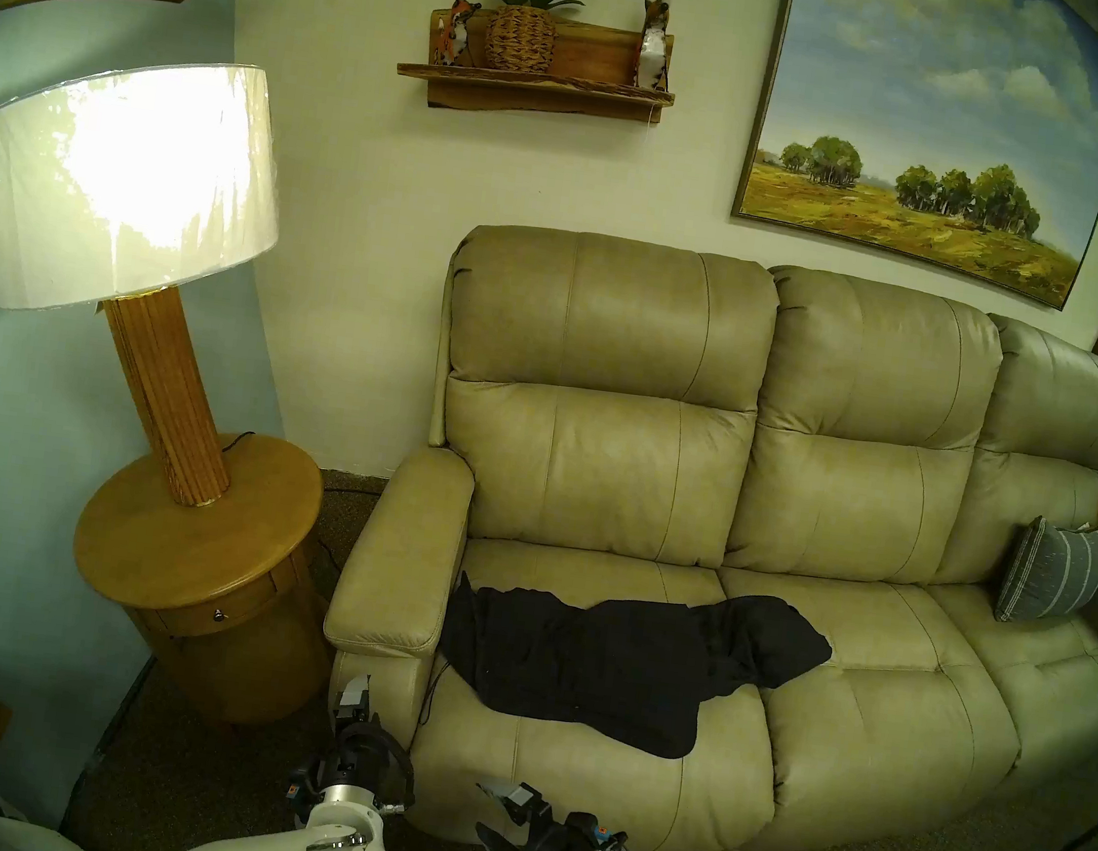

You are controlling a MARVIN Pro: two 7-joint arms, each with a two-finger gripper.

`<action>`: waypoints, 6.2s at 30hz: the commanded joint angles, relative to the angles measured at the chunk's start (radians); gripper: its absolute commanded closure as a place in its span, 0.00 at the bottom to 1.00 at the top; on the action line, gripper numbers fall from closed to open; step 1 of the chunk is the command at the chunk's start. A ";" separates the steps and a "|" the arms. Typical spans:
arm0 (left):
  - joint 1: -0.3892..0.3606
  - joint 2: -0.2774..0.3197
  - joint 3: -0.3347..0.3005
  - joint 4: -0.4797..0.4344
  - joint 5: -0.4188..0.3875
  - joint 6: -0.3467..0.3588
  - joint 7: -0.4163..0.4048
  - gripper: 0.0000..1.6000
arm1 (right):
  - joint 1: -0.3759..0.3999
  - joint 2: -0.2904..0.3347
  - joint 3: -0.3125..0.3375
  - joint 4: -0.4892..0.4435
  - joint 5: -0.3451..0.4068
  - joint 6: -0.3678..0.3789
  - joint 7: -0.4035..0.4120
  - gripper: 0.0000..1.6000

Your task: Drape jacket on sofa arm

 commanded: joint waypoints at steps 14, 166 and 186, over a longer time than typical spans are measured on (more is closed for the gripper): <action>0.000 -0.002 -0.002 -0.003 0.004 0.001 -0.002 0.00 | 0.229 -0.204 0.006 0.142 -0.010 -0.305 -0.168 0.00; 0.003 -0.011 -0.020 0.008 0.029 0.005 0.029 0.00 | 0.641 -0.380 0.349 0.584 0.189 -0.578 -0.593 1.00; 0.004 -0.012 -0.023 0.008 0.033 0.005 0.030 0.00 | 0.594 -0.366 0.464 0.590 0.273 -0.525 -0.549 0.00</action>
